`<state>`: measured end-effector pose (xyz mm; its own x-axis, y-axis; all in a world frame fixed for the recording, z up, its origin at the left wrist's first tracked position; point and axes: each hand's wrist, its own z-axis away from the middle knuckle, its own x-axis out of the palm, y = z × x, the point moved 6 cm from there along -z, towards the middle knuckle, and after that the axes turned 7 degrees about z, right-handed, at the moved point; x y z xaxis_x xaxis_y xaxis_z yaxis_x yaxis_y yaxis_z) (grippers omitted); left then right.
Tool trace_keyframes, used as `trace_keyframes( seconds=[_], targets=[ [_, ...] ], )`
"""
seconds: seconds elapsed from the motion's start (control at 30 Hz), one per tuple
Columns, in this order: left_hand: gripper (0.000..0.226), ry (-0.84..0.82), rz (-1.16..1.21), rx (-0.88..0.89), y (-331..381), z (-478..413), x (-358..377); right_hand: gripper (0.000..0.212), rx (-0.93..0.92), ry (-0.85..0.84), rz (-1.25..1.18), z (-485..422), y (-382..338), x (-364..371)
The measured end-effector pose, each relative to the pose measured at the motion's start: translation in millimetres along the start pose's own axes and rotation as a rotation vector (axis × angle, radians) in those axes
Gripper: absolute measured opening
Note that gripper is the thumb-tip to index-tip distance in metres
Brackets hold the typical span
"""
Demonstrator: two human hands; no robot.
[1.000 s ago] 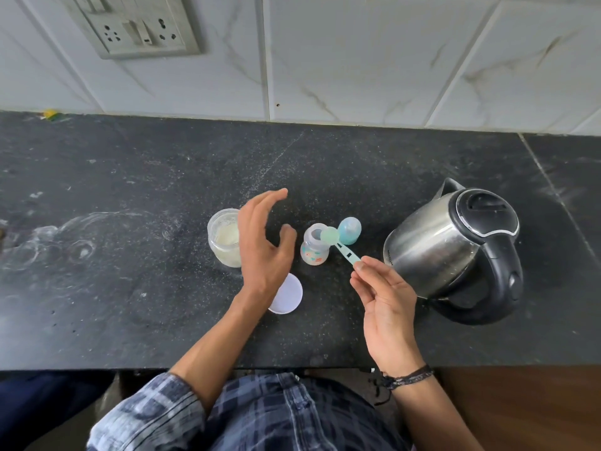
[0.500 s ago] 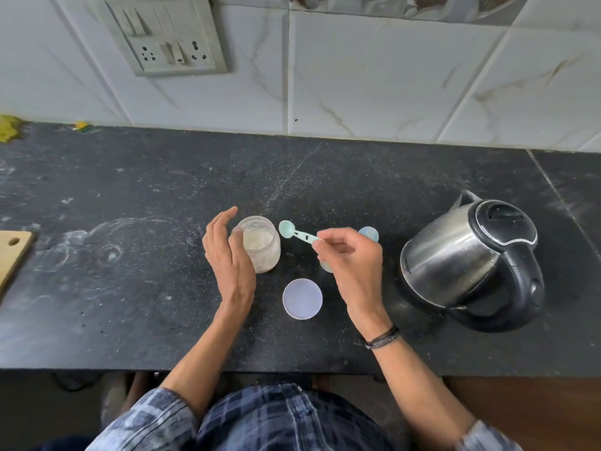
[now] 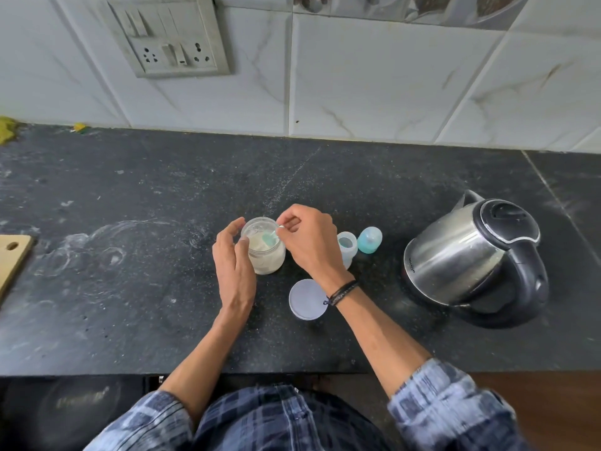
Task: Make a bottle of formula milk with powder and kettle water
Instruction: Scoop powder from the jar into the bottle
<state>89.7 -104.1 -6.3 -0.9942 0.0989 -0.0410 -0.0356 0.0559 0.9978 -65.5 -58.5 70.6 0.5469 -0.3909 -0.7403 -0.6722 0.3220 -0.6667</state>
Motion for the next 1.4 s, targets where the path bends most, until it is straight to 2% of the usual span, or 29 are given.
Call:
trace_keyframes(
  seconds=[0.1, 0.37, 0.5, 0.63, 0.73, 0.9, 1.2, 1.3, 1.4],
  targets=[
    [0.042, -0.002, -0.004, -0.004, -1.7, -0.9, 0.4, 0.004, -0.017, -0.011, 0.02, -2.0, -2.9, 7.1],
    [0.041, 0.021, -0.059, 0.029, -1.1, -3.1, -0.7, 0.006, 0.038, 0.06, -0.108, 5.6, 11.2, 0.5],
    [0.035, 0.061, -0.174, 0.168, 10.8, -1.8, 1.3, 0.004, 0.029, 0.09, -0.154, 16.2, 18.2, -10.6],
    [0.029, 0.083, -0.265, 0.404, 30.4, 4.7, 8.2, 0.004, 0.016, 0.146, -0.19, 32.2, 28.1, -22.3],
    [0.029, 0.037, -0.305, 0.546, 43.1, 10.9, 18.5, 0.005, 0.027, 0.192, -0.196, 44.3, 41.1, -34.9],
    [0.028, -0.063, -0.324, 0.657, 56.2, 29.7, 37.5, 0.009, 0.125, 0.281, -0.207, 66.8, 73.8, -65.6],
    [0.03, -0.361, -0.223, 0.643, 55.6, 75.9, 77.9, 0.006, 0.232, 0.456, -0.145, 120.4, 119.2, -133.9],
    [0.03, -0.43, -0.206, 0.643, 57.0, 90.7, 91.9, 0.01, 0.222, 0.558, -0.093, 137.3, 125.0, -157.9],
    [0.033, -0.457, -0.216, 0.615, 57.9, 98.8, 102.0, 0.005, 0.181, 0.701, 0.026, 152.8, 129.0, -184.1]
  ],
)
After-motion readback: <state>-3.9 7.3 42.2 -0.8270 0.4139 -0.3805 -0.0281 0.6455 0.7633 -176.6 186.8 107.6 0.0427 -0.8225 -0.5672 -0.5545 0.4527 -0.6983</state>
